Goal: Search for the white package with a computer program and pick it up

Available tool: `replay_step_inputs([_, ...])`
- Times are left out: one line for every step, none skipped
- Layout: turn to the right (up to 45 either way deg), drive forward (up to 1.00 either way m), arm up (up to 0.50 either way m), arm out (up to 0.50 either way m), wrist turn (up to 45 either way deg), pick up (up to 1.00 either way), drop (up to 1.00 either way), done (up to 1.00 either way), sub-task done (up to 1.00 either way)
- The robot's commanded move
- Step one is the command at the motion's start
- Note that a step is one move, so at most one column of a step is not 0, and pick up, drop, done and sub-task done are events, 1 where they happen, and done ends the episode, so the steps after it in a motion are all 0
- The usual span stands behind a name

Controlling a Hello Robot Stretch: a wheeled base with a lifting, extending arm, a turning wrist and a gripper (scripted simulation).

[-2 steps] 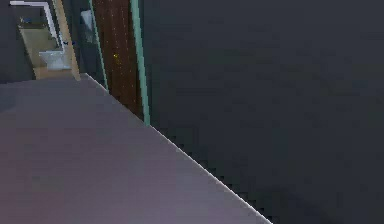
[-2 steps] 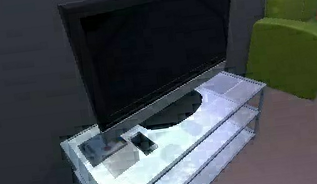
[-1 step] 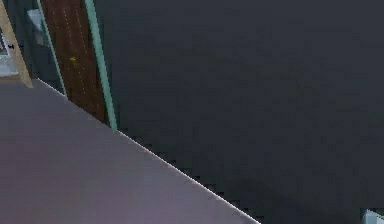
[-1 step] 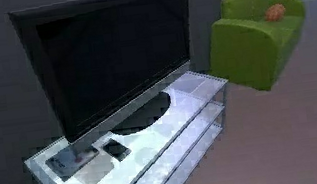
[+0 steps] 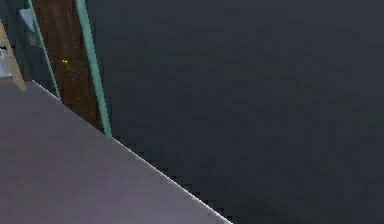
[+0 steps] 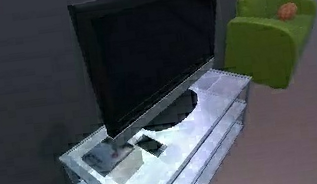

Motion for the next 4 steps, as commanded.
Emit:
replay_step_inputs([6.0,0.00,0.00,0.00,0.0,0.00,0.00,0.00,0.00])
replay_step_inputs([0.0,0.40,0.00,0.00,0.0,0.00,0.00,0.00,0.00])
replay_step_inputs([0.0,0.00,0.50,0.00,0.0,0.00,0.00,0.00,0.00])
replay_step_inputs([0.0,0.00,0.20,0.00,0.0,0.00,0.00,0.00,0.00])
